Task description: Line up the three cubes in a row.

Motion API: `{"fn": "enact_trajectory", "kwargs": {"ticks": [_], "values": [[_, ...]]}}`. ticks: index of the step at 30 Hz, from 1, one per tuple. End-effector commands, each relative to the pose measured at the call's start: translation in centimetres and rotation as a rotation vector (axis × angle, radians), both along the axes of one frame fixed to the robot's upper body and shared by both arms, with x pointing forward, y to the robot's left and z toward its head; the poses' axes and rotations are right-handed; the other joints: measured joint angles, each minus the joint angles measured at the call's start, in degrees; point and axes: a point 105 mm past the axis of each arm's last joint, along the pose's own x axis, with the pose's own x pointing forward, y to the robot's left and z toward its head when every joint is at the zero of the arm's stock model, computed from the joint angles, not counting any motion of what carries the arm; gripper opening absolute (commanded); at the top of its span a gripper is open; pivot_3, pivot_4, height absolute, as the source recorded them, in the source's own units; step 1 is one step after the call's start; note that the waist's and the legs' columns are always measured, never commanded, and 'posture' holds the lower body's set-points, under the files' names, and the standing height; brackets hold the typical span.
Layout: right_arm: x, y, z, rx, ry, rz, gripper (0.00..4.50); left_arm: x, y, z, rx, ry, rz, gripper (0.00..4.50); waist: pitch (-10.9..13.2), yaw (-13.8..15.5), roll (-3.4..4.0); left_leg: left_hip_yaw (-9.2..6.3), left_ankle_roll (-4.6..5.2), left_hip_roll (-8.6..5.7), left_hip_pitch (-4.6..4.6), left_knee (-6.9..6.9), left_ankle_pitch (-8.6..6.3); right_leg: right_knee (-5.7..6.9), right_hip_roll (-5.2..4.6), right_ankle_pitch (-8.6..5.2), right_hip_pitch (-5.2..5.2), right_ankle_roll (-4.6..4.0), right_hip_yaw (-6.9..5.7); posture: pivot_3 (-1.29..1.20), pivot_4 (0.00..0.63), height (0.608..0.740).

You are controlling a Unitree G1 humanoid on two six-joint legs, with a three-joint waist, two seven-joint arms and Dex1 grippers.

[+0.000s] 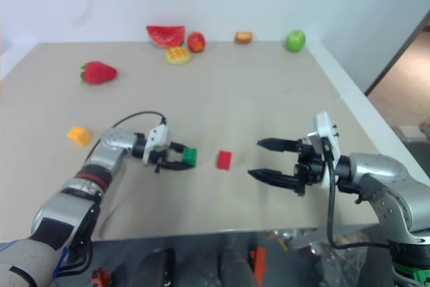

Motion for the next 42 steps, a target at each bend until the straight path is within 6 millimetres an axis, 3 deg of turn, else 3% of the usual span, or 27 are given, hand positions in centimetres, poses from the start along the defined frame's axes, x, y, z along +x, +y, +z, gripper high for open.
{"fn": "enact_trajectory", "kwargs": {"ticks": [1,7,15,19,24,30,36,42], "values": [[0.2,0.2,0.8,0.001,-0.045,0.023,4.50,-0.3,0.2,-0.2,-0.007,0.008,-0.001,4.00,0.00,0.04,0.00,0.00,-0.01,0.00,-0.03,-0.02,-0.06,0.00,0.00,-0.08,-0.02,0.02,0.01,0.00,0.150,0.740],[0.5,0.5,1.1,0.001,-0.053,0.047,4.50,-1.0,1.8,-0.3,0.017,0.000,-0.009,4.00,0.00,0.00,0.01,-0.08,0.05,0.00,-0.17,-0.03,-0.42,0.02,0.10,-0.29,-0.08,0.31,0.03,0.00,0.150,0.740],[0.9,0.9,1.9,0.002,-0.085,0.076,4.50,-1.8,8.8,1.3,0.053,-0.031,0.176,4.00,0.01,-0.75,0.03,-0.23,0.20,0.30,-0.02,-0.06,-0.64,0.19,0.50,-0.46,-0.14,0.00,0.02,0.00,0.150,0.740],[2.7,1.8,2.9,0.038,-0.183,0.020,4.50,-1.8,11.7,3.0,-0.015,-0.118,0.408,4.00,0.02,-0.94,0.04,-0.23,0.20,0.34,0.09,-0.04,-0.63,0.34,0.49,-0.51,-0.12,-0.19,0.00,0.00,0.150,0.740],[4.7,4.5,3.3,0.074,-0.275,0.005,4.50,-4.2,12.1,4.8,-0.234,-0.032,0.749,4.00,0.02,-1.40,0.04,0.05,0.18,0.34,0.05,0.06,-0.62,0.38,0.19,-0.55,-0.14,-0.26,0.01,0.00,0.150,0.740],[7.2,6.8,3.7,0.115,-0.343,0.003,4.50,-6.0,13.6,3.1,-0.302,0.032,1.167,4.00,0.02,-1.25,0.03,0.28,0.18,0.26,0.07,0.09,-0.61,0.36,0.05,-0.57,-0.09,-0.08,0.06,0.00,0.150,0.740],[7.1,8.5,3.2,0.118,-0.333,0.116,4.50,-6.7,16.3,3.1,-0.360,0.013,1.562,4.00,0.01,-0.93,0.01,0.21,0.19,0.24,0.06,0.10,-0.61,0.36,0.12,-0.52,-0.08,-0.05,0.06,0.00,0.150,0.740],[7.1,9.2,2.8,0.112,-0.321,0.170,4.50,-7.4,17.3,3.0,-0.316,-0.022,1.691,4.00,0.01,-0.96,0.01,0.22,0.18,0.22,0.07,0.09,-0.61,0.36,0.13,-0.51,-0.09,-0.06,0.08,0.00,0.150,0.740]]}}
